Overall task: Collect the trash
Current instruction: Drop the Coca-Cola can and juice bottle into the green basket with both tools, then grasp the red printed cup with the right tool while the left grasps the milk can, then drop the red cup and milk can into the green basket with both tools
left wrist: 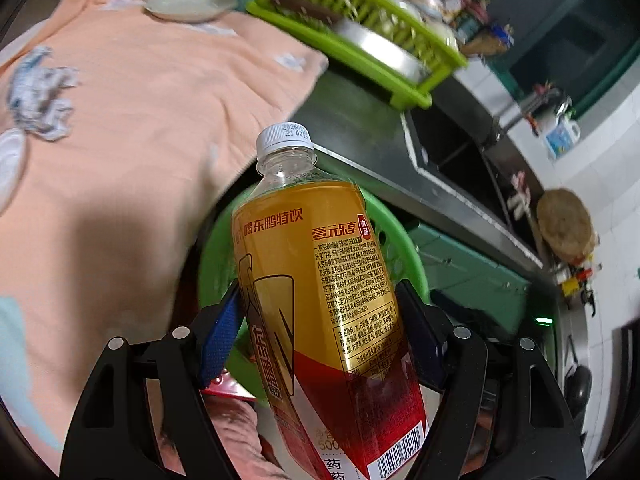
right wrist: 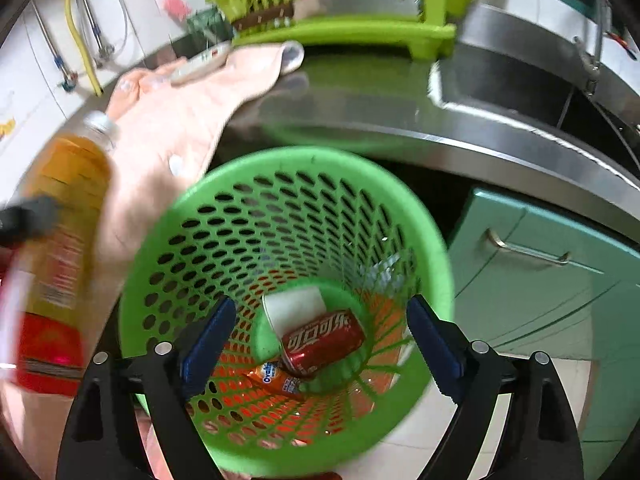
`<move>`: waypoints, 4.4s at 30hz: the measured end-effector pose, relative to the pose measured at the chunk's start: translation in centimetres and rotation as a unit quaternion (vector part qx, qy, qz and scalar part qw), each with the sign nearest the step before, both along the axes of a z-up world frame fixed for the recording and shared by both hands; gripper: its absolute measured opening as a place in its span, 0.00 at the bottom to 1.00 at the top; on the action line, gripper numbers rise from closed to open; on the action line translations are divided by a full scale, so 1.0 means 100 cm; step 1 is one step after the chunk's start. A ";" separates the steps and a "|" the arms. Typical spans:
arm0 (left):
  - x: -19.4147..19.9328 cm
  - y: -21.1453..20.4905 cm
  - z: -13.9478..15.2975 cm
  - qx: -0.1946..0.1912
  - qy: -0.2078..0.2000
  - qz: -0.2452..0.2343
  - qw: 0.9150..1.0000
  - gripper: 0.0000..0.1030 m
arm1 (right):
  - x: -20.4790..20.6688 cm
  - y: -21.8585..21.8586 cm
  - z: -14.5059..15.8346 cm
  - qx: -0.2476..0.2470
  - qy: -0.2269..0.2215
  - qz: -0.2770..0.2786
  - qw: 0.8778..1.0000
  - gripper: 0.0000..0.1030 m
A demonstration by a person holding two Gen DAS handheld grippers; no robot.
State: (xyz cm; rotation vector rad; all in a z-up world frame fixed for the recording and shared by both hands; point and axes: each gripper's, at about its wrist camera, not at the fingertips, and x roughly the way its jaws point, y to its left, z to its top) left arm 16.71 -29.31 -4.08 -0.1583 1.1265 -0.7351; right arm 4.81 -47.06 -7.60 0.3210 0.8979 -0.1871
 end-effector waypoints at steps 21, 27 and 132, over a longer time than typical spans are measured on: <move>-0.001 -0.054 -0.049 0.048 0.008 -0.046 0.998 0.76 | -0.030 0.003 0.014 0.007 -0.039 -0.011 0.999 0.82; -0.011 -0.026 -0.022 0.041 -0.028 -0.043 0.998 0.76 | -0.023 0.020 0.027 0.000 -0.048 0.012 0.999 0.82; 0.012 0.449 0.034 0.236 -0.155 0.234 0.930 0.62 | 0.288 0.408 0.101 0.036 -0.037 0.368 0.928 0.67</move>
